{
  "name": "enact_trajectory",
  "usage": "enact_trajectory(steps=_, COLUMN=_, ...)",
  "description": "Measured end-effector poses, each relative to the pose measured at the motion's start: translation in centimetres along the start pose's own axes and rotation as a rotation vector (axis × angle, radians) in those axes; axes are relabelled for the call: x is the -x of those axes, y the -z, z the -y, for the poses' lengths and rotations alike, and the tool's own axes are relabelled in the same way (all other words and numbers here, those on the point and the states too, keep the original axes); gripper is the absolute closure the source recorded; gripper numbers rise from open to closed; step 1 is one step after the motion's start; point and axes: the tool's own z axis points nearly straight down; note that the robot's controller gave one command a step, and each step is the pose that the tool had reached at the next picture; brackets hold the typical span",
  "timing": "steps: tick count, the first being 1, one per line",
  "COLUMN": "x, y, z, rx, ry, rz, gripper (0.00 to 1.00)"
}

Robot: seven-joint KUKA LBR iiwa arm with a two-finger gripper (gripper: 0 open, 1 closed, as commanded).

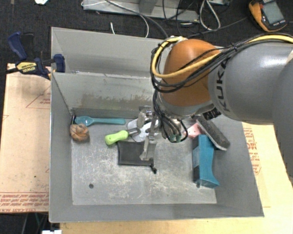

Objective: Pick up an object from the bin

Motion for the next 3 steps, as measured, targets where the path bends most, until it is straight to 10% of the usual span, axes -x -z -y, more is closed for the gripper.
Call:
enact_trajectory(steps=1, x=0.2, y=0.4, z=0.0, rx=0.001, ry=-0.002, rz=0.007, gripper=0.0)
enact_trajectory(steps=2, x=4.1, y=-2.0, z=-1.8, rx=0.002, ry=0.005, rz=0.012, gripper=0.0)
enact_trajectory(steps=3, x=3.1, y=0.3, z=-1.5, rx=0.002, ry=-0.152, rz=0.007, gripper=0.0)
